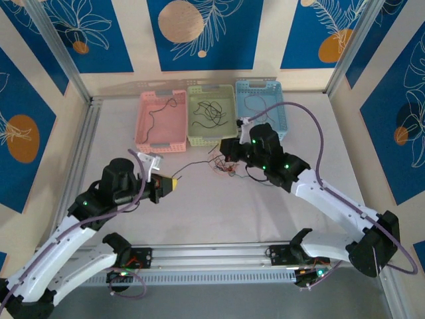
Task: Untangle the cables
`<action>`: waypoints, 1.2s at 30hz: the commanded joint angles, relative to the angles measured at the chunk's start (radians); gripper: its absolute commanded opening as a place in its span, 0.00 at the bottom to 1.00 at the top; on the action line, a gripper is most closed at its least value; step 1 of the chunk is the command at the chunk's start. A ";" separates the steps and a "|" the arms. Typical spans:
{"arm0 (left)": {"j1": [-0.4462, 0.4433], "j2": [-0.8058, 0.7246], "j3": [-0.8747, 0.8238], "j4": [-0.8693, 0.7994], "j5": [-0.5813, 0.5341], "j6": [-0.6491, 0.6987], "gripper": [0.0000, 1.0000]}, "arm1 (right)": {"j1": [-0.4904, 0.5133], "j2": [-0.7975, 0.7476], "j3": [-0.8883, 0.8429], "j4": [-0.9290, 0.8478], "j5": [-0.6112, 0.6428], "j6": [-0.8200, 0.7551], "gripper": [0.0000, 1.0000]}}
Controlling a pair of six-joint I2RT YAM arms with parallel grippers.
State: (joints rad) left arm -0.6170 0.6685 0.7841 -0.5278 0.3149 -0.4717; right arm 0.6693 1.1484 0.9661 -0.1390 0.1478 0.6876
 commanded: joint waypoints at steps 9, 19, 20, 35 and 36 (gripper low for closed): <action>0.002 -0.121 -0.117 0.089 0.129 -0.122 0.00 | -0.138 -0.087 -0.142 0.076 0.215 0.705 0.00; 0.000 0.019 -0.040 0.097 -0.011 -0.128 0.00 | -0.184 -0.003 -0.031 0.030 0.202 0.511 0.00; 0.001 0.023 -0.039 0.086 -0.043 -0.137 0.00 | -0.191 0.020 -0.011 0.026 0.209 0.484 0.00; 0.003 -0.153 -0.068 -0.174 -0.206 -0.119 0.32 | -0.197 0.696 0.682 -0.193 0.620 0.317 0.00; 0.002 -0.153 -0.068 -0.176 -0.207 -0.120 0.32 | -0.196 0.743 0.738 -0.229 0.642 0.336 0.00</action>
State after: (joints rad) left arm -0.6189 0.5186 0.7082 -0.6548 0.1318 -0.5964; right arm 0.4774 1.8084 1.6020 -0.2783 0.6609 1.0241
